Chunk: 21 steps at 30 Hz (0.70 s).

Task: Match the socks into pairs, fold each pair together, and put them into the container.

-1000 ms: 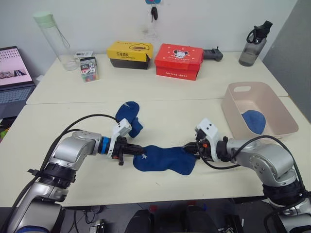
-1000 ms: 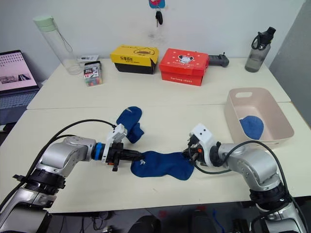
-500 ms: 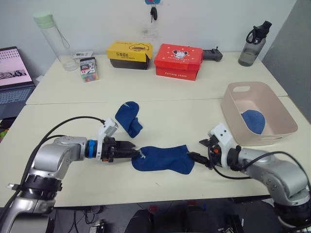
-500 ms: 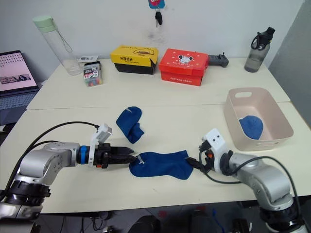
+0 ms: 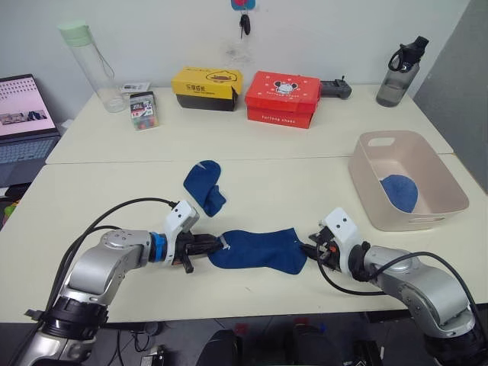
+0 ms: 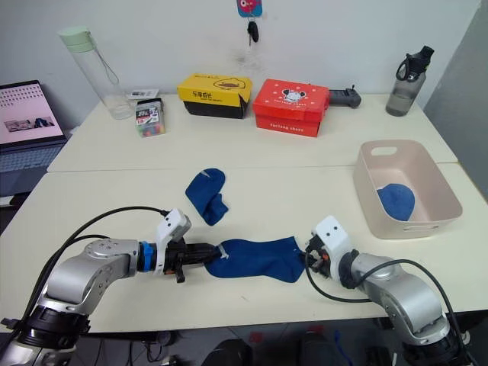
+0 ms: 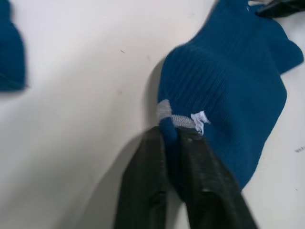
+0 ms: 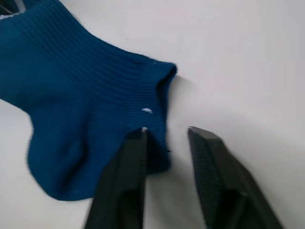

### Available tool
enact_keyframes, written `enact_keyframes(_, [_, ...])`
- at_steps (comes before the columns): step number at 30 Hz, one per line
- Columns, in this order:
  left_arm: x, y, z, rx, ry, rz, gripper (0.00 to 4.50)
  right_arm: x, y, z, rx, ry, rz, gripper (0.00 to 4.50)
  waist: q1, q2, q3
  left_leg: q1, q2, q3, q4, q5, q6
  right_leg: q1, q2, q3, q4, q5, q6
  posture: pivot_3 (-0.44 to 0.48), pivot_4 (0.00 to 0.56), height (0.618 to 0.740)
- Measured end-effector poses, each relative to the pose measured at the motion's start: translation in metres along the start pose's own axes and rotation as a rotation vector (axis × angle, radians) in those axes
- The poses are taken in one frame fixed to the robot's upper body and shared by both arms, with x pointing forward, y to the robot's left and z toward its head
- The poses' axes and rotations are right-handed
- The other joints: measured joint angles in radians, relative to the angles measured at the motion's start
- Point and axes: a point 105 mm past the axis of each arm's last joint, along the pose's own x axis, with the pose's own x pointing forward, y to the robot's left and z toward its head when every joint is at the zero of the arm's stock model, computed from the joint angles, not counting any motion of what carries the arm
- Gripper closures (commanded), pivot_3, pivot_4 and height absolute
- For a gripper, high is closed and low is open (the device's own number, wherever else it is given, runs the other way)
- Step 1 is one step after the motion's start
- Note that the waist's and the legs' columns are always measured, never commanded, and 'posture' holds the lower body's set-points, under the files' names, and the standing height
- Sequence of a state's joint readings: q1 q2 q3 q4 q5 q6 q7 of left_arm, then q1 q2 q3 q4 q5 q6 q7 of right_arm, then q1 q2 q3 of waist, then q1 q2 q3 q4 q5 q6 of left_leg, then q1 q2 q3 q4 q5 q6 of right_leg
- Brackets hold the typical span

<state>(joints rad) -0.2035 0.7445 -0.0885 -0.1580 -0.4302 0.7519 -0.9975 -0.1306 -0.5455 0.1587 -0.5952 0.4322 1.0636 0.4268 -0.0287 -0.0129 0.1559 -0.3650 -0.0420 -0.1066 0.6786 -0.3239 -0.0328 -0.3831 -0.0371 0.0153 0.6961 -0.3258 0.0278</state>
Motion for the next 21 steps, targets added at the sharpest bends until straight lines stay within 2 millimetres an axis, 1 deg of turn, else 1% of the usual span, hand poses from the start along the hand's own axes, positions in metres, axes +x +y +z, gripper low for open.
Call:
enact_keyframes(2, [0.0, -0.002, -0.001, -0.004, 0.002, -0.013, 4.5, 0.0, 0.005, -0.001, 0.006, 0.002, 0.036, 4.46, 0.0, 0.0, 0.0, 0.0, 0.0, 0.0, 0.0, 0.0, 0.0, 0.0, 0.0, 0.0, 0.0, 0.0, 0.0, 0.0, 0.15, 0.74])
enact_keyframes(7, [-0.008, -0.014, -0.009, -0.039, 0.032, -0.083, 4.5, -0.005, 0.018, -0.005, 0.011, 0.026, 0.121, 4.46, 0.0, 0.0, 0.0, 0.0, 0.0, 0.0, -0.001, 0.0, 0.0, 0.0, 0.0, 0.0, 0.0, 0.0, 0.0, 0.0, 0.15, 0.74])
enact_keyframes(13, [-0.018, -0.017, -0.015, -0.075, 0.063, -0.093, 4.5, -0.017, 0.026, -0.004, 0.039, 0.051, 0.197, 4.46, 0.0, 0.0, 0.0, 0.0, 0.0, 0.0, -0.001, -0.001, 0.003, 0.0, 0.0, 0.0, 0.0, 0.0, 0.0, 0.0, 0.15, 0.74])
enact_keyframes(16, [-0.018, -0.018, -0.016, -0.077, 0.062, -0.076, 4.5, -0.017, 0.028, -0.006, 0.05, 0.063, 0.206, 4.46, 0.0, 0.0, 0.0, 0.0, 0.0, 0.0, -0.001, -0.002, 0.003, 0.0, 0.0, 0.0, 0.0, 0.0, 0.0, 0.0, 0.15, 0.74])
enact_keyframes(19, [-0.014, -0.019, -0.015, -0.075, 0.048, -0.055, 4.5, -0.012, 0.029, -0.006, 0.07, 0.059, 0.197, 4.46, 0.0, 0.0, 0.0, 0.0, 0.0, 0.0, 0.0, -0.002, 0.003, 0.0, 0.0, 0.0, 0.0, 0.0, 0.0, 0.0, 0.15, 0.74])
enact_keyframes(21, [-0.013, -0.019, -0.015, -0.086, 0.035, -0.056, 4.08, -0.011, 0.031, -0.005, 0.086, 0.054, 0.207, 3.98, 0.002, 0.0, 0.0, 0.0, 0.0, 0.0, 0.0, -0.001, 0.002, 0.0, 0.0, 0.0, 0.0, 0.0, 0.0, 0.0, 0.15, 0.74])
